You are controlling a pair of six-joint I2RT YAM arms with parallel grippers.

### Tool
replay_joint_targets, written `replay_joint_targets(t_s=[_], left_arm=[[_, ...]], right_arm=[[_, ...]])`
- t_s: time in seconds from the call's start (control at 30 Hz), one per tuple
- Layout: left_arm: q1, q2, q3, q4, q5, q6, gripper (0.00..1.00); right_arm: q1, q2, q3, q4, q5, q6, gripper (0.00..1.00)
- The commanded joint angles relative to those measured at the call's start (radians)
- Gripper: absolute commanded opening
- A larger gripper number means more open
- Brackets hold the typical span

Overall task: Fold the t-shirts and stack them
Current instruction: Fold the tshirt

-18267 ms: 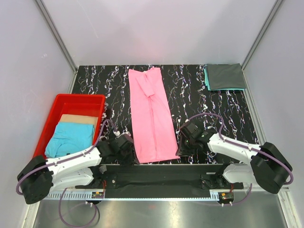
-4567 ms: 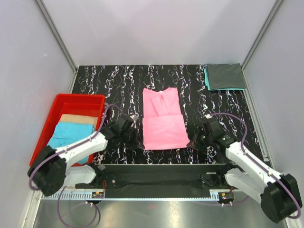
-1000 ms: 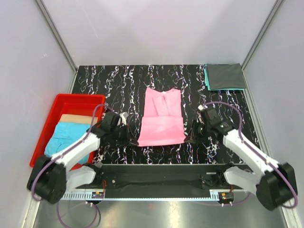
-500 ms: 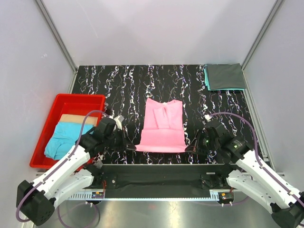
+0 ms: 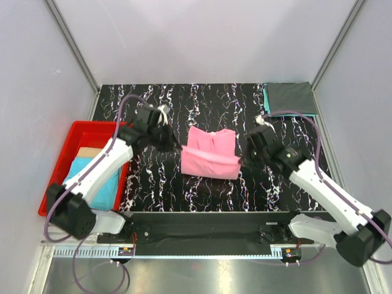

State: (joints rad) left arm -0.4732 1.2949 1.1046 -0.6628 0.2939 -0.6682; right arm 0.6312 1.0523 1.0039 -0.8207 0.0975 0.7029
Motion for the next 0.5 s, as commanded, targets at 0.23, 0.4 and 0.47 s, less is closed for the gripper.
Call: replay_joint_targets(t_s=[0.23, 0.4, 0.47], left_arm=[[0.099, 0.355, 0.522, 0.005, 0.004, 0.122, 0.0], [0.133, 0.542, 0.705, 0.09, 0.074, 0.145, 0.04], [0.148, 0.636, 0.75, 0.129, 0.093, 0.145, 0.02]], right_arm=[[-0.189, 0.299, 0.297, 0.144, -0.041, -0.255, 0.0], [-0.278, 0.455, 0.364, 0.21, -0.074, -0.275, 0.02], [-0.301, 0.509, 0.366, 0.239, -0.093, -0.27, 0.02]])
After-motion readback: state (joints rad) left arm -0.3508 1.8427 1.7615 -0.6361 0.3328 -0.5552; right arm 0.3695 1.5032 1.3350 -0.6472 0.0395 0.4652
